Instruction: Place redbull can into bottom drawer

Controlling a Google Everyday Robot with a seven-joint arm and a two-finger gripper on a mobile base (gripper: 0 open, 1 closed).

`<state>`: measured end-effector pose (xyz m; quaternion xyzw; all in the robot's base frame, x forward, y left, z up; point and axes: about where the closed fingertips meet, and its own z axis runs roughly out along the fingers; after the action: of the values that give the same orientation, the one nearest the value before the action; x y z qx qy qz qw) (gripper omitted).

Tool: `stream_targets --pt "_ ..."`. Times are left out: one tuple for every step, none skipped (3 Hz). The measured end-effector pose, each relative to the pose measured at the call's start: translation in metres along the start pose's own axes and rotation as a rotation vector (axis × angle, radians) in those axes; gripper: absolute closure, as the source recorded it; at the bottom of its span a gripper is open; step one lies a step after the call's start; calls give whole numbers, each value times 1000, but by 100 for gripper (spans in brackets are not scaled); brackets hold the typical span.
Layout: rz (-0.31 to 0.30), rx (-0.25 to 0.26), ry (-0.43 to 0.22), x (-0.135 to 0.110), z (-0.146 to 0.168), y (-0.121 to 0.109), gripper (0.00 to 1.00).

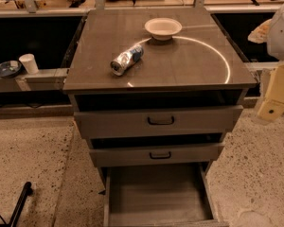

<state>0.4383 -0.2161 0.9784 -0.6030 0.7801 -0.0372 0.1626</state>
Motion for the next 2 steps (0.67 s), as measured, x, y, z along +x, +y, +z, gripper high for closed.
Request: stream_targets --pt "0 0 0 0 0 0 0" --pt "-101 -47 19 -11 17 -2 0"
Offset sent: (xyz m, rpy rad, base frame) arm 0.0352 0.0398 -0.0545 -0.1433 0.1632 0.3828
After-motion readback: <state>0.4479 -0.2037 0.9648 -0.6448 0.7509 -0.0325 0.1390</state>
